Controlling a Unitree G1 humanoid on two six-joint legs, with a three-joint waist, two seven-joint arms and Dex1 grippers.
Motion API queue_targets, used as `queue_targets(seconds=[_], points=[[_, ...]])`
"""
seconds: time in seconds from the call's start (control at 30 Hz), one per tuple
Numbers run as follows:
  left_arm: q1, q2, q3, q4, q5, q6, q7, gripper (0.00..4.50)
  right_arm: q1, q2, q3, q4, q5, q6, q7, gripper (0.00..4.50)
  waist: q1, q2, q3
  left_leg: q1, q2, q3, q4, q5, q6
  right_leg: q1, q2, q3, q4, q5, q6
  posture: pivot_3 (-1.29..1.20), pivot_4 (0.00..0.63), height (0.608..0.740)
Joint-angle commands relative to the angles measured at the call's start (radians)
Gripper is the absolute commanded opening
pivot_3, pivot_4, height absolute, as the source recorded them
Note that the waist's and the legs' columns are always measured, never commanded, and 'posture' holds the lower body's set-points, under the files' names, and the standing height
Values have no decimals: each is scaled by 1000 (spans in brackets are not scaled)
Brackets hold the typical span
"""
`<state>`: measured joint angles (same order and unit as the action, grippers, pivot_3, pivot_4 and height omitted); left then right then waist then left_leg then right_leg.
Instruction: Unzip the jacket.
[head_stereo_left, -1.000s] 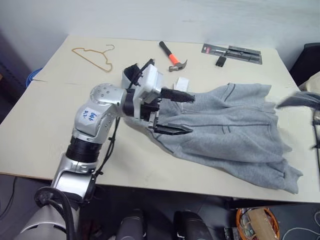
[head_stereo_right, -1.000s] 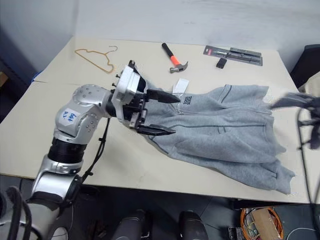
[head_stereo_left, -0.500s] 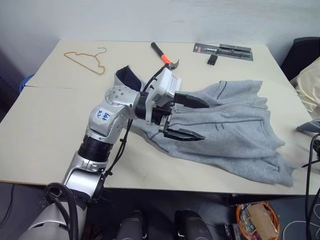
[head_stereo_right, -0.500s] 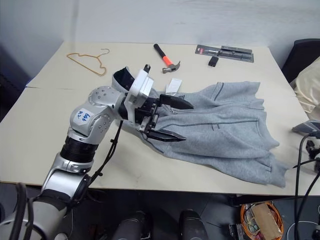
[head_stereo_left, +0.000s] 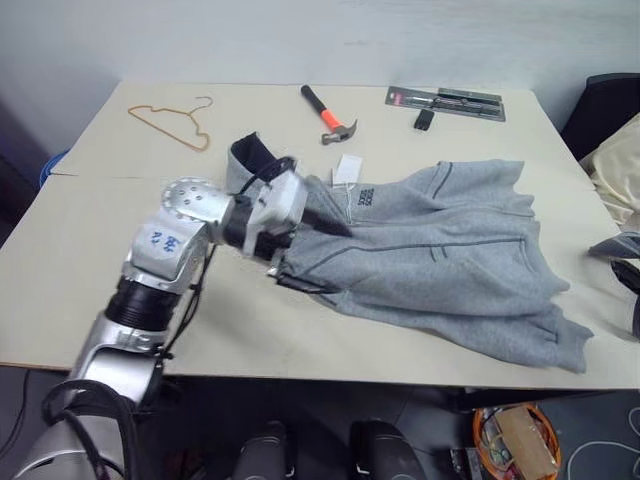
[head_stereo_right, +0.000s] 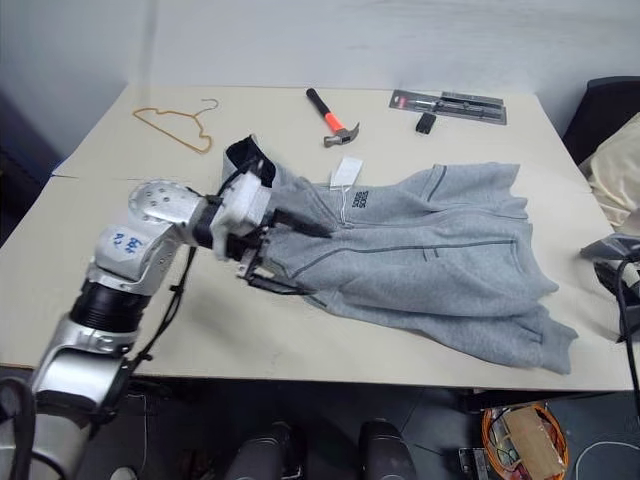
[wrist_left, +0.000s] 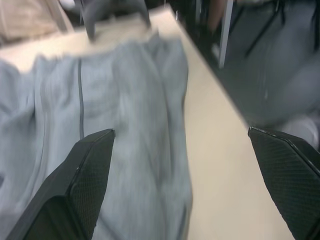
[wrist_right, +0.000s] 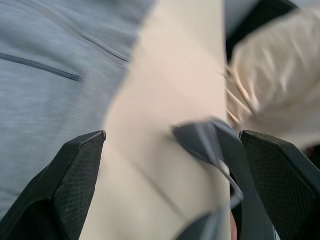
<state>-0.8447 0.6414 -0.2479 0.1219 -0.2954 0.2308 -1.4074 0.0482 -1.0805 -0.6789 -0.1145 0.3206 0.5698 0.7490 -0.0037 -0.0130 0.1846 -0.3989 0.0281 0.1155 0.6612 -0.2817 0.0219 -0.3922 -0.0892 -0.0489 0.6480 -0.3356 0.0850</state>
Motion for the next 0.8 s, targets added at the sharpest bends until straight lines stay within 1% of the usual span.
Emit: queue_targets(seconds=[0.03, 0.17, 0.2, 0.27, 0.33, 0.43, 0.5, 0.6, 0.73, 0.8], points=[[-16, 27, -16, 81, 82, -163, -47, 4500, 46, -91, -33, -64, 21, -50, 193, 4476, 3, 0, 0, 0, 0, 0, 0, 0, 0, 0, 0, 0, 0, 0, 0, 0, 150, 740], [-35, 36, -42, 174, 150, -313, -97, 4500, 145, -184, -14, -54, -32, -209, 435, 4476, 17, -1, 0, -3, -1, -1, 2, -2, 4, 0, -2, -1, -3, 0, 1, 0, 150, 740], [-43, 36, -55, 208, 182, -374, -98, 4500, 165, -210, 8, -21, -68, -281, 476, 4476, 19, -1, 0, -4, -1, -1, 2, -3, 5, 0, -2, -1, -4, 1, 1, 0, 150, 740], [-62, 28, -76, 281, 244, -487, -79, 4500, 177, -254, 68, 61, -148, -417, 504, 4476, 21, -1, 0, -4, -2, 0, 3, -4, 6, 0, -3, -1, -4, 1, 2, 0, 150, 740], [-84, 4, -85, 346, 275, -547, -55, 4500, 124, -292, 173, 173, -235, -567, 460, 4476, 22, -1, 1, -4, -3, 2, 4, -4, 8, 0, -4, -3, -5, 2, 4, 0, 150, 740], [-105, -28, -90, 409, 307, -608, -25, 4500, -10, -300, 312, 291, -283, -680, 436, 4476, 17, -2, 1, -4, -4, 3, 6, -5, 10, -1, -7, -3, -4, 3, 5, 0, 150, 740], [-110, -51, -90, 438, 323, -632, -1, 4500, -101, -300, 407, 358, -342, -767, 418, 4476, 8, -2, 1, -4, -4, 4, 6, -5, 10, -2, -7, -3, -4, 3, 5, 0, 150, 740], [-112, -86, -89, 464, 331, -639, 27, 4500, -226, -266, 528, 447, -426, -862, 376, 4476, 1, -2, 1, -5, -3, 4, 6, -4, 9, -2, -6, -4, -3, 3, 5, 0, 150, 740], [-112, -110, -91, 497, 354, -662, 55, 4500, -337, -203, 640, 545, -501, -975, 318, 4476, -5, -2, 1, -4, -2, 5, 6, -4, 8, -2, -5, -6, -2, 3, 5, 0, 150, 740], [-111, -116, -88, 504, 355, -663, 57, 4075, -373, -167, 673, 574, -516, -1003, 301, 4500, -5, -2, 1, -4, -2, 5, 6, -4, 8, -3, -5, -6, -2, 3, 5, 0, 150, 740]])
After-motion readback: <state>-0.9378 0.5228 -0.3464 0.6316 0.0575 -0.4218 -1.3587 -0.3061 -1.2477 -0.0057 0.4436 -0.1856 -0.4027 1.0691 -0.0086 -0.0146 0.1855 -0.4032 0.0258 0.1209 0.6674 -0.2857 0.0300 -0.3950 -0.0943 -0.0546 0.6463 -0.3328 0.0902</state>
